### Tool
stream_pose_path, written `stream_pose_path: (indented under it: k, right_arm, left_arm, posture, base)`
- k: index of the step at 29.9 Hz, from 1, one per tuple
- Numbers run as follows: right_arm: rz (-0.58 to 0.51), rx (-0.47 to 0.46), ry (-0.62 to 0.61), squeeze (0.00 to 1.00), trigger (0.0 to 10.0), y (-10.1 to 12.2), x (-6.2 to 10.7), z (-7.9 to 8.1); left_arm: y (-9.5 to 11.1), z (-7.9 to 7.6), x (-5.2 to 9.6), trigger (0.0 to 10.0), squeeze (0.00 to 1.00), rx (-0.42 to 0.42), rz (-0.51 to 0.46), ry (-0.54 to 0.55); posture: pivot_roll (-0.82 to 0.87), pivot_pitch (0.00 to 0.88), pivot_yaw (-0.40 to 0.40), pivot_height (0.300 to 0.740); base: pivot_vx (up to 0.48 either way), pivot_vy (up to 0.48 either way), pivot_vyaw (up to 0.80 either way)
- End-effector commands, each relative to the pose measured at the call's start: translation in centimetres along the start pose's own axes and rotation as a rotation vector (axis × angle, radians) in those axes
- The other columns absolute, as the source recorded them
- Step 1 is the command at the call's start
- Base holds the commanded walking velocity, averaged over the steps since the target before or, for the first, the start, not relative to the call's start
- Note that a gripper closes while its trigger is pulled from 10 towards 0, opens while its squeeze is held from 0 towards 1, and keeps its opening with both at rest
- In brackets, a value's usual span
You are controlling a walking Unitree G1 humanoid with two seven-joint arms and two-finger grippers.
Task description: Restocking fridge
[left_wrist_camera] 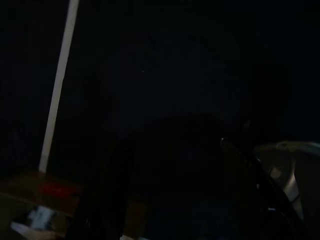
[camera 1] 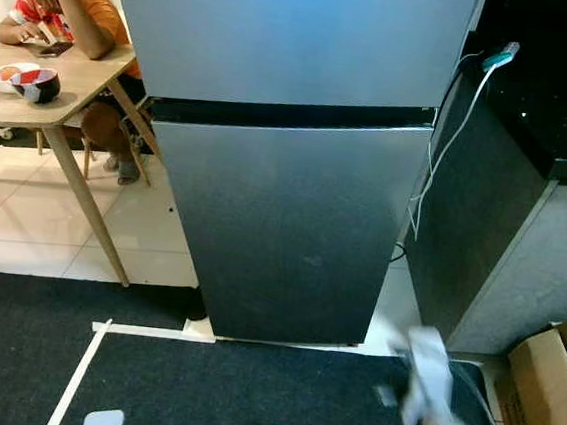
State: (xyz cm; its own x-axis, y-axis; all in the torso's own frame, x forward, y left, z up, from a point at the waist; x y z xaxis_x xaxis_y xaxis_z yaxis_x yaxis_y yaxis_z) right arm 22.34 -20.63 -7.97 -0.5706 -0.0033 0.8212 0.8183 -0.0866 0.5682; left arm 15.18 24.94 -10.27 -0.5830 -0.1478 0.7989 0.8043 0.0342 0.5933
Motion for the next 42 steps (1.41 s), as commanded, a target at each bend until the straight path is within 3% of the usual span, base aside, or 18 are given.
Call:
stream_pose_path:
  k: [1, 6, 10, 20, 21, 24, 31, 42]
  right_arm:
    - [-0.046, 0.001, -0.017, 0.00, 10.0, 1.0, -0.1, 0.0]
    - [0.043, -0.097, -0.148, 0.00, 10.0, -3.8, 1.1, -4.0]
    - [0.059, -0.122, -0.197, 0.00, 10.0, -5.1, 1.5, -4.8]
    - [0.033, -0.121, -0.152, 0.00, 10.0, -5.3, 1.5, -4.2]
    - [0.018, -0.130, -0.130, 0.00, 10.0, -5.1, 1.4, -4.0]
    - [-0.026, -0.119, -0.103, 0.00, 10.0, -4.2, 1.1, -3.3]
    - [-0.040, -0.136, -0.083, 0.00, 10.0, -4.1, 1.0, -2.6]
    - [-0.068, -0.153, -0.064, 0.00, 10.0, -3.8, 0.9, -2.2]
  left_arm:
    - [0.2, -0.1, 0.0, 10.0, 0.00, -0.038, -0.002, -0.016]
    - [2.0, -1.8, -0.6, 10.0, 0.00, -0.118, -0.035, -0.096]
    - [2.3, -2.4, -0.7, 10.0, 0.00, -0.176, -0.037, -0.129]
    - [3.8, -4.0, -1.2, 10.0, 0.00, -0.197, -0.030, -0.182]
    - [3.7, -4.4, -1.2, 10.0, 0.00, -0.205, -0.009, -0.202]
    - [4.3, -6.2, -1.2, 10.0, 0.00, -0.279, -0.064, -0.252]
    - [4.7, -8.7, -1.3, 10.0, 0.00, -0.278, -0.056, -0.257]
    - [6.1, -8.1, -1.6, 10.0, 0.00, -0.286, -0.078, -0.252]
  posture:
    - [-0.09, 0.088, 0.039, 0.740]
    - [-0.10, 0.084, 0.050, 0.740]
    - [-0.10, 0.084, 0.050, 0.740]
    - [-0.10, 0.082, 0.049, 0.740]
    - [-0.10, 0.082, 0.049, 0.740]
    - [-0.09, 0.072, 0.050, 0.740]
    - [-0.09, 0.062, 0.054, 0.740]
    - [-0.09, 0.052, 0.062, 0.740]
  base:
    - [0.000, 0.000, 0.00]
    - [0.000, 0.000, 0.00]
    - [0.000, 0.000, 0.00]
    - [0.000, 0.000, 0.00]
    - [0.000, 0.000, 0.00]
    - [0.000, 0.000, 0.80]
    - [0.000, 0.000, 0.80]
    - [0.000, 0.000, 0.80]
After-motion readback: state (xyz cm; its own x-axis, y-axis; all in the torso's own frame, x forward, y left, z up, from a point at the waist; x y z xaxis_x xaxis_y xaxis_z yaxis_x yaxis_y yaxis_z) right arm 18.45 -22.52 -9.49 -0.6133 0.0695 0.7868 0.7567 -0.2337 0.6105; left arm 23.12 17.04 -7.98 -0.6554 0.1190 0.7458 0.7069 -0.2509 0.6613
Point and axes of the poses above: a point about 5 cm out from each wrist's last joint towards the gripper, its own x axis pointing back from the gripper into the wrist, its own y axis along the axis of the wrist's last joint, z = x × y, the point moved 2 cm from there along -x, pointing out of the wrist towards the gripper, and after that the axes turned 5 degrees about -x, right-handed, at the moved point
